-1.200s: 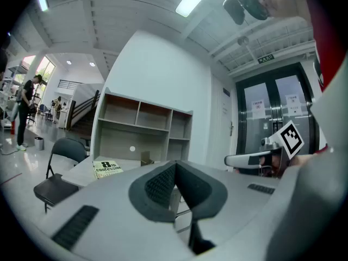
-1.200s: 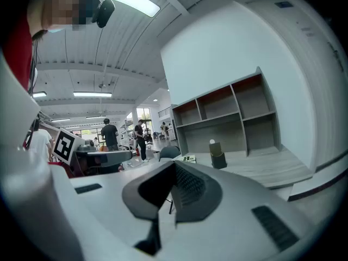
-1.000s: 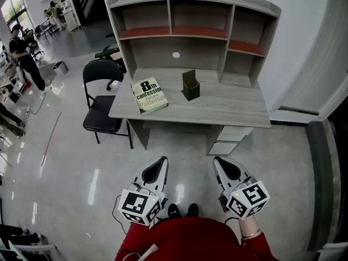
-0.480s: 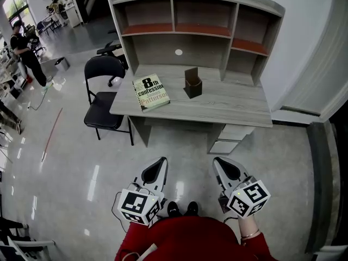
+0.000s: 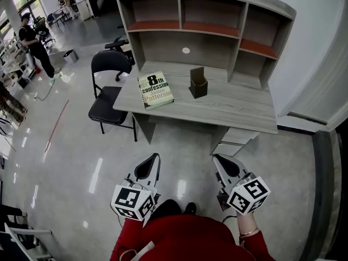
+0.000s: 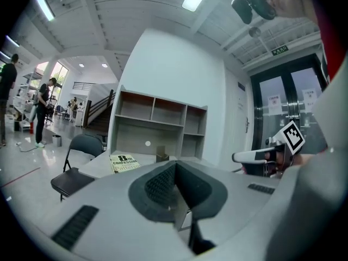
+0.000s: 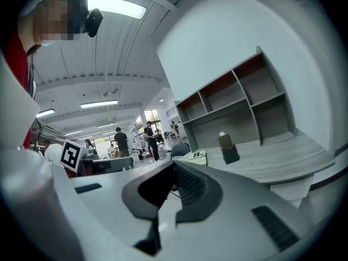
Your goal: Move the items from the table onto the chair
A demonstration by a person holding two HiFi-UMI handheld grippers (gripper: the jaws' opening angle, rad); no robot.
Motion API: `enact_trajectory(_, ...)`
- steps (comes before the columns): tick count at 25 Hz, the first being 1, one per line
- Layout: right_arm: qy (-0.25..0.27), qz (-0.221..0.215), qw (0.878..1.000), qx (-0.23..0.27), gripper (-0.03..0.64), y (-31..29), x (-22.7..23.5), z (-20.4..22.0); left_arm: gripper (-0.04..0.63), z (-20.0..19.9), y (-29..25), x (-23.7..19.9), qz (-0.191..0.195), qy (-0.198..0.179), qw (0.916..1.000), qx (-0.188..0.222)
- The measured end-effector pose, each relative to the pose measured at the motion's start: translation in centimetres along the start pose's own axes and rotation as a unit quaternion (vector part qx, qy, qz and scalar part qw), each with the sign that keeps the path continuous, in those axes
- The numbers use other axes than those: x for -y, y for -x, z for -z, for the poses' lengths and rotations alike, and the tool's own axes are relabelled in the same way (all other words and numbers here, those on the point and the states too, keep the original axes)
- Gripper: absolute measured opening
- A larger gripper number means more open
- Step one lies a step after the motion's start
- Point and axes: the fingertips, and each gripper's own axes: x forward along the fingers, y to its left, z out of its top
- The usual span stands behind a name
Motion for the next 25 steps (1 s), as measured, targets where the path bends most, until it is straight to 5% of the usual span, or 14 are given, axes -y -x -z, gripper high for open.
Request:
enact_trajectory(10,-0.001,-0.04,0.999,-0.005,0.012,-8.7,1.7,-1.8,0.008,-1.4,-4.2,-7.9,-0.052,0.004,0.9986,0.009)
enact_trajectory(25,-0.016,-0.02,0.995,-0.095,0.012,-34.1,7.1,-3.3,0.008,-2.0,-21.1,-25.7,0.017,0.026,0.9979,-0.057)
